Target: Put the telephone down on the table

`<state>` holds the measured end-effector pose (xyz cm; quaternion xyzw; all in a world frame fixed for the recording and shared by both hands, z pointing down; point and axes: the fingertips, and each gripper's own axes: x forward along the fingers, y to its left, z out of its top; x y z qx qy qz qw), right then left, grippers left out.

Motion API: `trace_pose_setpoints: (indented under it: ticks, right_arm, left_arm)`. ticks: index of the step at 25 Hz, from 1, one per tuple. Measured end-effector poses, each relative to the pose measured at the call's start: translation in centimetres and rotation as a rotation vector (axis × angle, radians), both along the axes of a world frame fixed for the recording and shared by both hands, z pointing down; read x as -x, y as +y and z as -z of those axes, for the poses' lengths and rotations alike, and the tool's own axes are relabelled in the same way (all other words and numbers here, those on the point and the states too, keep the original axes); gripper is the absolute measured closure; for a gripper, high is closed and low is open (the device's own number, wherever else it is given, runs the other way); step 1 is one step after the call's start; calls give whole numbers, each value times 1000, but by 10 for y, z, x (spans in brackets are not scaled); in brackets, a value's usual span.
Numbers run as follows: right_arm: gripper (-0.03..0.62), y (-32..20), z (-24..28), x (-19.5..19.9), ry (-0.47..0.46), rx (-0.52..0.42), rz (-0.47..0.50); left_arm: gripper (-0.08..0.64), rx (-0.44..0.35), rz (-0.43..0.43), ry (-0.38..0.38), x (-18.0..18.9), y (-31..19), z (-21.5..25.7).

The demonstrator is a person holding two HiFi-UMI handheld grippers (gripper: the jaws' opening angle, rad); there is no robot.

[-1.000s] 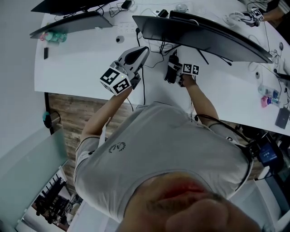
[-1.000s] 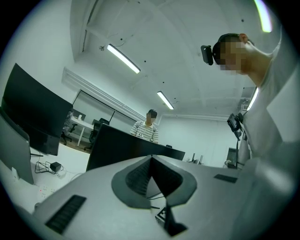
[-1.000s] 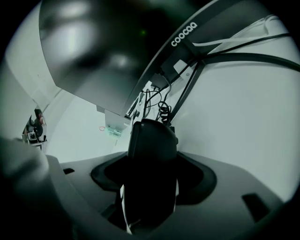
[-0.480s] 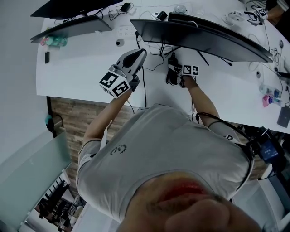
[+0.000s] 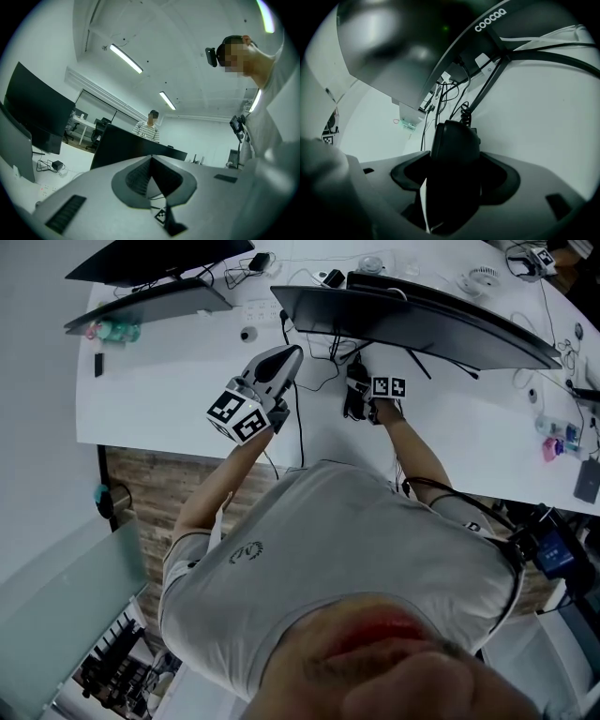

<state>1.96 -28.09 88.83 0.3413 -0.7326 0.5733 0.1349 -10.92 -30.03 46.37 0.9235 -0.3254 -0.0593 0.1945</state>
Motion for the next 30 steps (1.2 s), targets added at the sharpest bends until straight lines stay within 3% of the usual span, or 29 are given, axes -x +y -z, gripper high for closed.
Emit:
trace_pose_setpoints:
  ticks: [14, 23, 25, 30]
  right_arm:
    - [281, -10, 8, -39, 74, -30, -34]
    - [281, -7, 26, -40, 87, -39, 19]
    - [281, -6, 27, -43, 131, -34, 7]
    - [281, 5, 30, -47, 366, -65, 32]
  left_arm:
    - [551, 20, -10, 10, 0, 0, 1]
    - [551, 19, -31, 14, -10, -2, 1]
    - [551, 21, -32, 14, -11, -3, 0]
    - [551, 50, -21, 19, -4, -7, -5]
